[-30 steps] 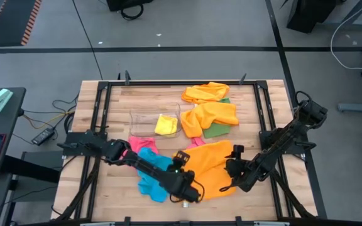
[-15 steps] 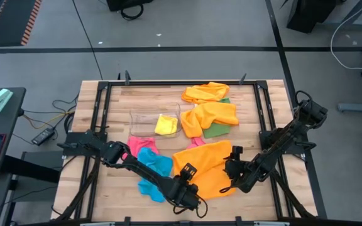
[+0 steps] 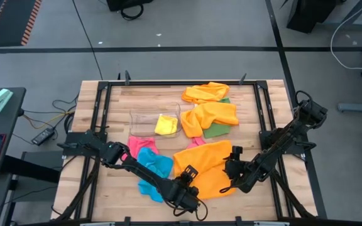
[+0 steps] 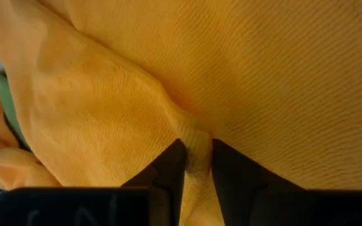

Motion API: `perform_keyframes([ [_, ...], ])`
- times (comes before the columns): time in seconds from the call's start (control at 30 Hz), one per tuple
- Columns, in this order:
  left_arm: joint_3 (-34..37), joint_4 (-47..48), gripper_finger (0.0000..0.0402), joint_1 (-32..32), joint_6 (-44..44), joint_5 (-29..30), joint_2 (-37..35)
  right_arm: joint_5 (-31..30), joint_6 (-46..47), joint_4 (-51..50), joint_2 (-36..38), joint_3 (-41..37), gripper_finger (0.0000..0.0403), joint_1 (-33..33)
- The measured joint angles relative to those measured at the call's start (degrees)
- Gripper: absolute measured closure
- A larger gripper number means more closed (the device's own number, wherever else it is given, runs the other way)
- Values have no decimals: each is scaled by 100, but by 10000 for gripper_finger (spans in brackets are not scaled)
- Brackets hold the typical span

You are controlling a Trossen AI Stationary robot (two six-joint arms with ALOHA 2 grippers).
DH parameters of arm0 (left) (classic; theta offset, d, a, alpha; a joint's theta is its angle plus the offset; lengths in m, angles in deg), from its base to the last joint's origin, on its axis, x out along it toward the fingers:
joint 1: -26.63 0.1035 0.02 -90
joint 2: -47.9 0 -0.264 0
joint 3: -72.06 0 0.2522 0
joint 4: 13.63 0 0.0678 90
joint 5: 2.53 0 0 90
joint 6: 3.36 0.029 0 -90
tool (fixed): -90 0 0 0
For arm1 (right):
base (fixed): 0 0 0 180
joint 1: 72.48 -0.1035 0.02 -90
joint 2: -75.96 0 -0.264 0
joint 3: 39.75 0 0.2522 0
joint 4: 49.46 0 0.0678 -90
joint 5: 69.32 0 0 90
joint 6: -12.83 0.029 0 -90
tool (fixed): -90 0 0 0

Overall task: Fold microfiber towels
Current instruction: Fold the bottom orange microfiber cloth

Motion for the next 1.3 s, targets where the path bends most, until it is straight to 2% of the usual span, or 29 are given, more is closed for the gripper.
perform_keyframes([
  [0.4, 0, -8, 330, -16, 2, 244, 0, 0, 2, 28, 0, 0, 151, 0],
  [0.77, 2, 105, 392, -51, -150, 288, -469, -293, -277, 168, 0, 2, 151, -2],
  [1.03, -4, 453, 370, 76, -912, 289, -863, -428, -614, 232, 0, 2, 151, -2],
  [1.3, -4, 738, 393, 214, -1202, 282, -866, -445, -775, 247, -122, -19, 151, -2],
])
